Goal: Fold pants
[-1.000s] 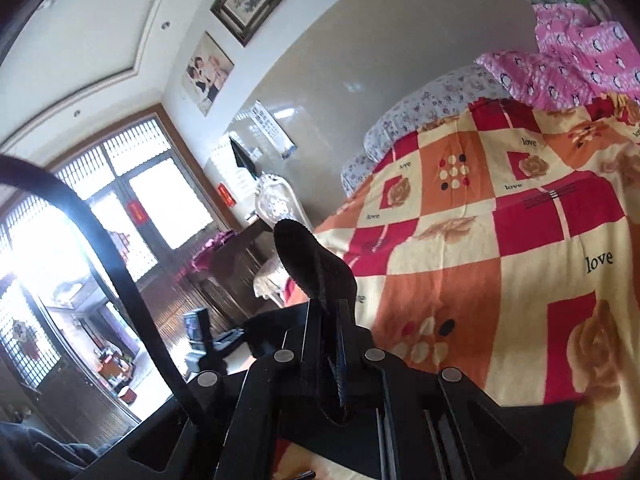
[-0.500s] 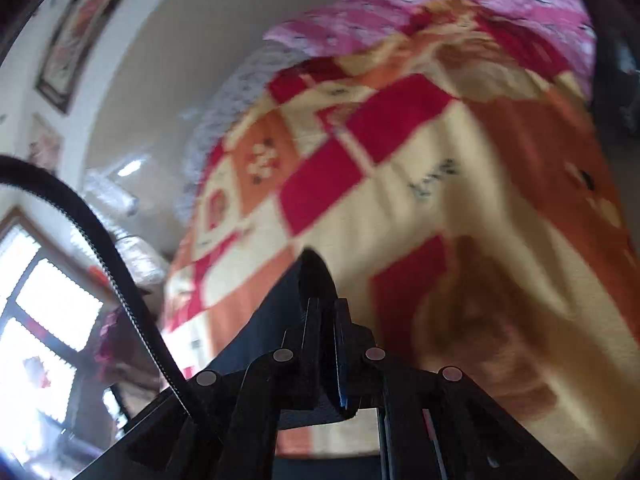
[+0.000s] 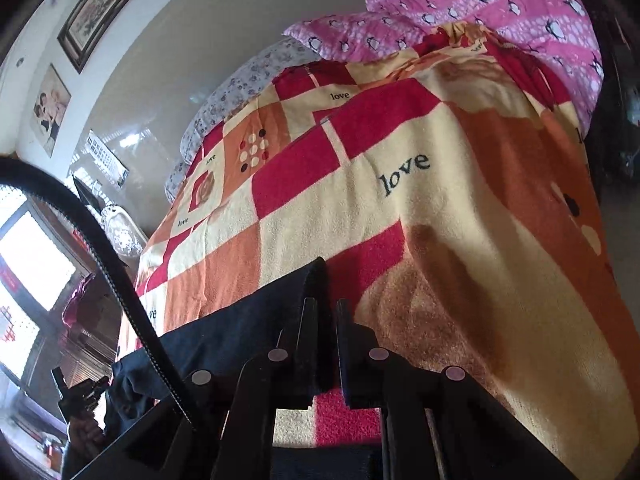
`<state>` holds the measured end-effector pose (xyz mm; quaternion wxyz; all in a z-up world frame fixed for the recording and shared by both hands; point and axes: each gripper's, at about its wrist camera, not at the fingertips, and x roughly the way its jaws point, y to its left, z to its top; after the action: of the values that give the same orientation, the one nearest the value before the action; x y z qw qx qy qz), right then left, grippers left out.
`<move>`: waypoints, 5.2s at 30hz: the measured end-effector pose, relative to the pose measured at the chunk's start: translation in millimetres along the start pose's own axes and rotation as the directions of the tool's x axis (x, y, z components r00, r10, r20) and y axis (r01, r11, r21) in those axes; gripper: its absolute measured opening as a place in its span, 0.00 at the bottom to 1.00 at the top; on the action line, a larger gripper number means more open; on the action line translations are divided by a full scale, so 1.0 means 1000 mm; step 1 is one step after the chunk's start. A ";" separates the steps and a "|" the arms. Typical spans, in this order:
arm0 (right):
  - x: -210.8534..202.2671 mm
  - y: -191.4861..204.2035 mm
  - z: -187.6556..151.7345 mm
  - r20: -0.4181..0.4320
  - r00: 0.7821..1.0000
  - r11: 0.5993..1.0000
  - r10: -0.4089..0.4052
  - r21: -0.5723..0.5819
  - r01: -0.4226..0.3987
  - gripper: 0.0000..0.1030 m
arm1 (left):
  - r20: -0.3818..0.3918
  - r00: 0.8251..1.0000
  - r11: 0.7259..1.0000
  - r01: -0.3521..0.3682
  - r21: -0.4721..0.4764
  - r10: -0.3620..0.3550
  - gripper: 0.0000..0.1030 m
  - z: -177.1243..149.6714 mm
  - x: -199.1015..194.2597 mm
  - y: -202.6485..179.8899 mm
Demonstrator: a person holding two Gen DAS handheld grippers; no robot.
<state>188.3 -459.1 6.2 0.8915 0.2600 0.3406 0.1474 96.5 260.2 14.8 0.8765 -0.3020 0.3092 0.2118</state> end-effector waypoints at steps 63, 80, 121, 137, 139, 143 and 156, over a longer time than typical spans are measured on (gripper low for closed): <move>0.030 0.083 -0.013 -0.058 0.984 0.914 -0.166 -0.384 0.131 0.77 | -0.063 0.991 0.979 0.127 0.159 -0.118 0.17 -0.004 0.002 -0.026; 0.035 0.072 -0.012 -0.100 0.981 0.941 -0.165 -0.313 0.126 0.65 | -0.228 0.966 0.910 0.202 0.362 -0.124 0.44 0.059 0.020 -0.047; 0.020 0.043 0.020 -0.108 0.994 0.999 -0.020 -0.052 0.015 0.65 | -0.053 0.980 0.855 0.192 0.482 -0.190 0.09 -0.004 -0.038 -0.094; 0.100 0.030 0.075 -0.435 0.900 1.000 -0.012 0.014 0.020 0.21 | -0.010 0.988 0.939 0.152 0.307 -0.157 0.09 -0.032 -0.013 -0.073; 0.103 0.029 0.072 -0.438 0.898 0.999 -0.047 -0.015 0.045 0.19 | -0.014 0.988 0.938 0.152 0.312 -0.155 0.09 -0.032 -0.012 -0.074; 0.107 0.022 0.071 -0.445 0.896 1.000 -0.009 0.010 0.015 0.17 | -0.025 0.987 0.938 0.159 0.309 -0.159 0.09 -0.032 -0.010 -0.074; 0.101 0.034 0.067 -0.382 0.924 0.995 0.007 -0.092 -0.046 0.05 | -0.032 0.985 0.941 0.170 0.293 -0.168 0.09 -0.029 -0.011 -0.071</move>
<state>304.5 -411.5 14.4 0.8181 0.1862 0.4958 0.2239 116.0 186.8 32.6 0.9257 -0.1942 0.3130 0.0865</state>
